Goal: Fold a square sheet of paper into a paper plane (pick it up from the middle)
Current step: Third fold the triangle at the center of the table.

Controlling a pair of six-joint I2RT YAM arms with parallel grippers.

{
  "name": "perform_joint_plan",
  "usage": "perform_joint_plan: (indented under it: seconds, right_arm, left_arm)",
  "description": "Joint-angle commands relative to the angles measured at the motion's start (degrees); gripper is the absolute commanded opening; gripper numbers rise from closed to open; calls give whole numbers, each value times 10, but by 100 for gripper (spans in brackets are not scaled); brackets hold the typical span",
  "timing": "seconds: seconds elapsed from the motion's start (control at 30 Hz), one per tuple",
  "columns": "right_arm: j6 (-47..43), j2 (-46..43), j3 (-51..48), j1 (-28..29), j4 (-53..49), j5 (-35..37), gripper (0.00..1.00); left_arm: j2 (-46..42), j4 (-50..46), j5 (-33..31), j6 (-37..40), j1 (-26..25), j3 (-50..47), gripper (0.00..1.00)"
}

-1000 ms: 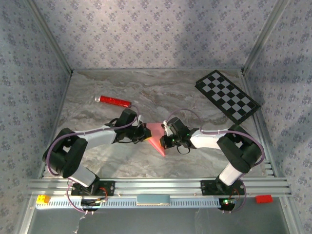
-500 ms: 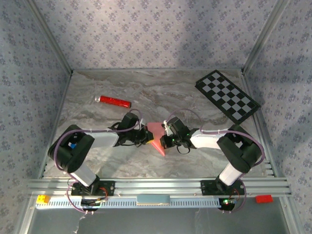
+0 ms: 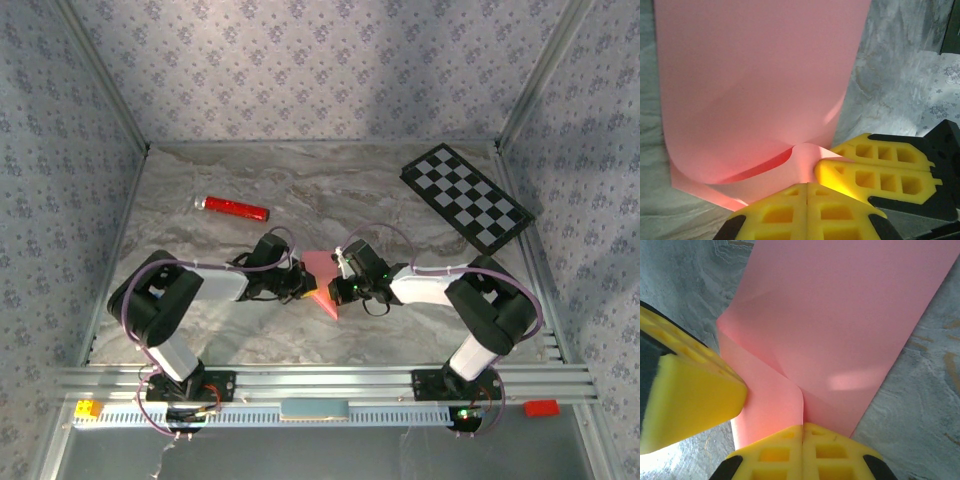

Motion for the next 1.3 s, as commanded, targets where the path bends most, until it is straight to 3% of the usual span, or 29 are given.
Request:
perform_joint_plan:
  seconds: [0.0, 0.4, 0.53, 0.87, 0.97, 1.07, 1.27]
  right_arm:
    - [6, 11, -4, -5, -33, 25, 0]
    - [6, 8, -3, -5, -32, 22, 0]
    - [9, -2, 5, -5, -39, 21, 5]
    - [56, -103, -4, -29, -74, 22, 39]
    - [62, -129, -17, -31, -59, -29, 37]
    - [67, -122, -15, -23, -40, -104, 26]
    - [65, -77, 9, 22, -53, -117, 11]
  left_arm:
    - [12, 12, -12, 1, -3, -7, 0]
    - [34, -2, -25, 13, -4, -12, 0]
    - [34, -12, -28, 17, -4, -10, 0]
    - [32, -28, -31, 29, -4, -1, 0]
    - [32, -27, -31, 29, -4, -1, 0]
    - [31, -27, -33, 28, -4, 0, 0]
    - [33, -31, -32, 31, -4, 4, 0]
